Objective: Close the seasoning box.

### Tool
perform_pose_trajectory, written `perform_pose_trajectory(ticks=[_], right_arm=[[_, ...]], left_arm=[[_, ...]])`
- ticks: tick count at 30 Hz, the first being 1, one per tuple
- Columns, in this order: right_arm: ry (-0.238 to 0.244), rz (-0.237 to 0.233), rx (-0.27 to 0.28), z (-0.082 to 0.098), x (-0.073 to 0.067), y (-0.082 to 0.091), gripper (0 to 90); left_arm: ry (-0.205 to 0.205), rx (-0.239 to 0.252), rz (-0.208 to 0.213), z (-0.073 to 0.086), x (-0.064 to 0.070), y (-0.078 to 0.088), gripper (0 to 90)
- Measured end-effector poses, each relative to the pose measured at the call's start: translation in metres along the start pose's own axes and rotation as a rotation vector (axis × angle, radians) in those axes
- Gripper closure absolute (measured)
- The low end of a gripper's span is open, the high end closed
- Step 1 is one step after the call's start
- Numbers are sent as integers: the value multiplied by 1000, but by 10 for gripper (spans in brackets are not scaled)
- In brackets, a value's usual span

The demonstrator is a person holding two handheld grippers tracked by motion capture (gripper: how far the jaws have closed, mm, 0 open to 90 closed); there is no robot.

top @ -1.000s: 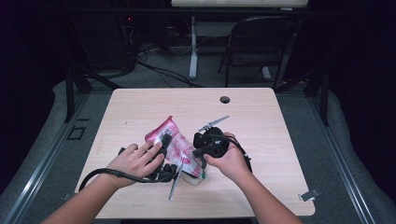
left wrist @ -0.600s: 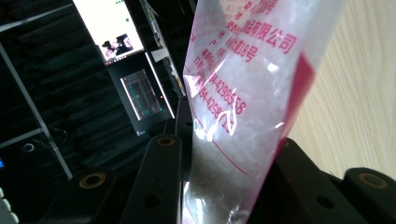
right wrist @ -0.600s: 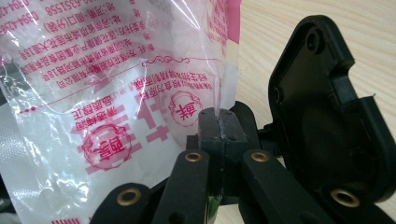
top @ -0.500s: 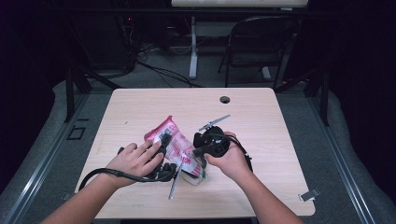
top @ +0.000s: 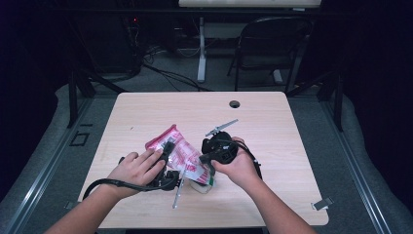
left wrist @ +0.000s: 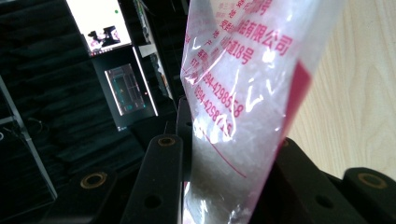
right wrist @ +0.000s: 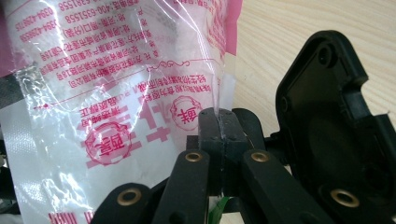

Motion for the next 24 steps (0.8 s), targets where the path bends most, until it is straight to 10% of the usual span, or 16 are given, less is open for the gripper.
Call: perform_pose_trajectory(ticks=[24], right_arm=[[1,-15,11,-3,1,2,900]], left_arm=[[118,27,41,2,9,-4,767]])
Point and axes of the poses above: each handheld gripper's, and its own axes: y roughly backward along the jaws, z roughly out of its underside, x roughly to its right, the point moved 8 cm from there along -y, roughly forward along the jaws, and after that the axes turned 4 degrees about z, right-handed, at the moved point
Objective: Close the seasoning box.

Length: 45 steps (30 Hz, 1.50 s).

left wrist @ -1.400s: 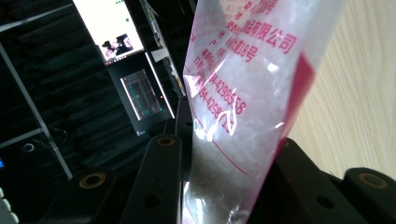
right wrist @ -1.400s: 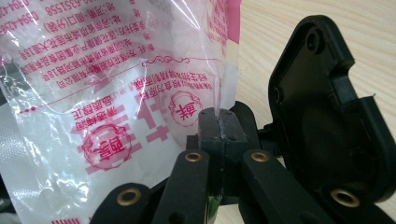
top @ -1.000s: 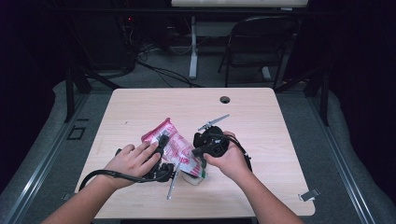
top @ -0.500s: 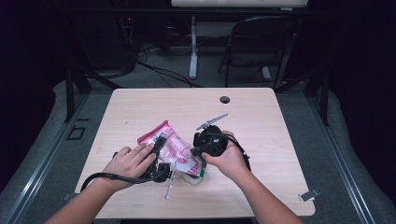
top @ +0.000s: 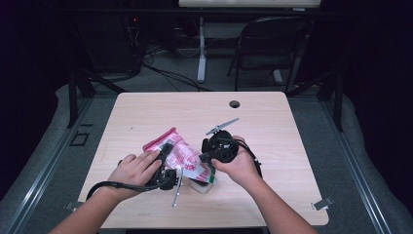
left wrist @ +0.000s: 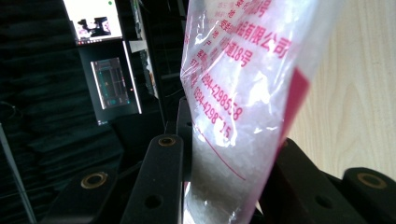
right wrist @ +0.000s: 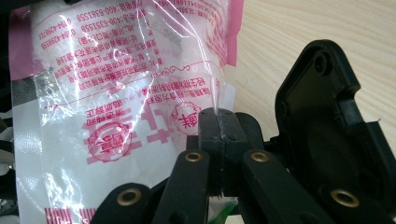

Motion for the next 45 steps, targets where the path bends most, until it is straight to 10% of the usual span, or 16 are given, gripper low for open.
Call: perform_pose_trajectory(ticks=[27,45], right_arm=[[13,-19,-34,-10,-6,0,900],[16,-18,-58,-19,-12,2,900]], left_arm=[[157,26,33,10,15,-1,770],[336,67,93,13,24,-2,772]])
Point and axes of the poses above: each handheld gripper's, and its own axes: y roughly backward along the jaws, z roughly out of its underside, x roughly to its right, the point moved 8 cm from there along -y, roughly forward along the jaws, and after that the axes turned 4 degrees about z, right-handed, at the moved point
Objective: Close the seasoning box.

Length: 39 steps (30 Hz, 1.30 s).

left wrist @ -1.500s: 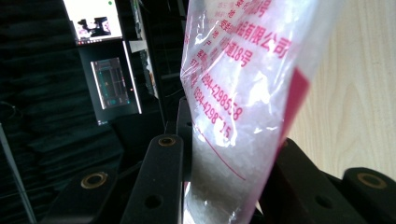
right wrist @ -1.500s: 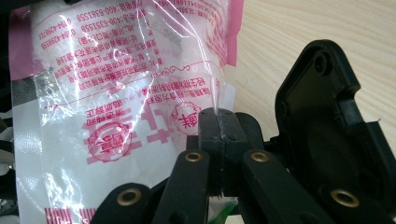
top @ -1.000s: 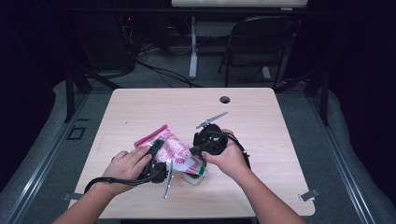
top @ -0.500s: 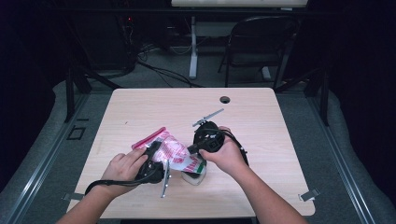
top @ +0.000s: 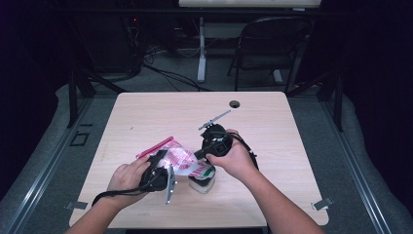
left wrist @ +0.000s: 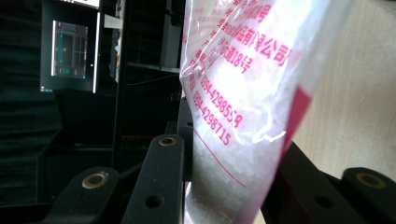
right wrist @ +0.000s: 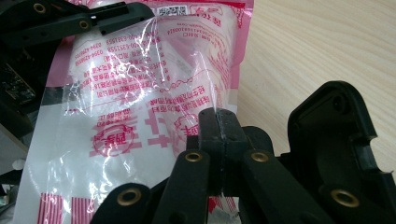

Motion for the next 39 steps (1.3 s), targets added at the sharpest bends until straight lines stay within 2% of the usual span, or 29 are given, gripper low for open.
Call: perform_pose_trajectory(ticks=[5,7,10,12,14,22,30,32,35,39], right_arm=[[-1,-5,0,-2,-1,0,900],[9,-5,-14,-2,0,0,900],[-3,-8,-5,-4,-1,-2,900],[13,-3,-21,-4,0,-2,900],[-1,-7,-11,-5,-1,-4,900],[3,-6,-16,-5,0,-5,900],[-11,-15,-17,-2,0,-9,895],[-12,-12,-6,-2,0,-9,869],[-26,-25,3,-3,0,-8,784],[-33,-20,39,-6,2,-3,717]], left_arm=[[42,7,13,2,1,-1,772],[50,5,15,3,2,-1,772],[64,11,24,4,3,-2,773],[76,13,34,5,4,-3,773],[89,12,44,6,4,-4,773],[127,12,68,7,6,-5,776],[191,31,108,8,15,-9,780],[207,32,120,8,17,-10,781],[230,41,138,8,18,-11,782],[251,42,147,9,18,-11,783]])
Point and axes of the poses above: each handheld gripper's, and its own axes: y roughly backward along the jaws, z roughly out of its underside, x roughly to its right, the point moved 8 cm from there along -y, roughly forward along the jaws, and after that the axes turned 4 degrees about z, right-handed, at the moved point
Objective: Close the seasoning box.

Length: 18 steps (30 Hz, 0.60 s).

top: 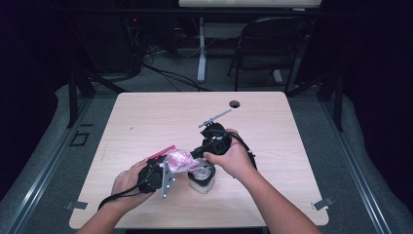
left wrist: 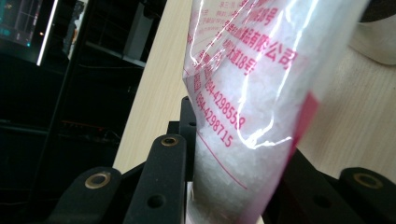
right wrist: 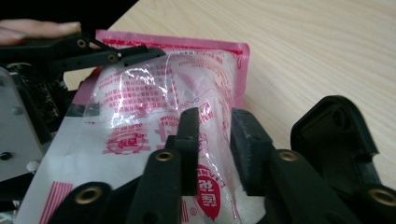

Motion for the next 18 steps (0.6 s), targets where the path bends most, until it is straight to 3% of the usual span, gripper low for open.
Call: perform_pose_trajectory(ticks=[3,9,18], right_arm=[[-8,6,39,-3,1,5,671],[-19,18,64,-4,3,15,651],[-12,41,135,-8,4,34,645]], left_arm=[[18,2,9,2,1,-1,784],[67,7,39,6,4,-2,786],[174,39,75,12,4,0,793]])
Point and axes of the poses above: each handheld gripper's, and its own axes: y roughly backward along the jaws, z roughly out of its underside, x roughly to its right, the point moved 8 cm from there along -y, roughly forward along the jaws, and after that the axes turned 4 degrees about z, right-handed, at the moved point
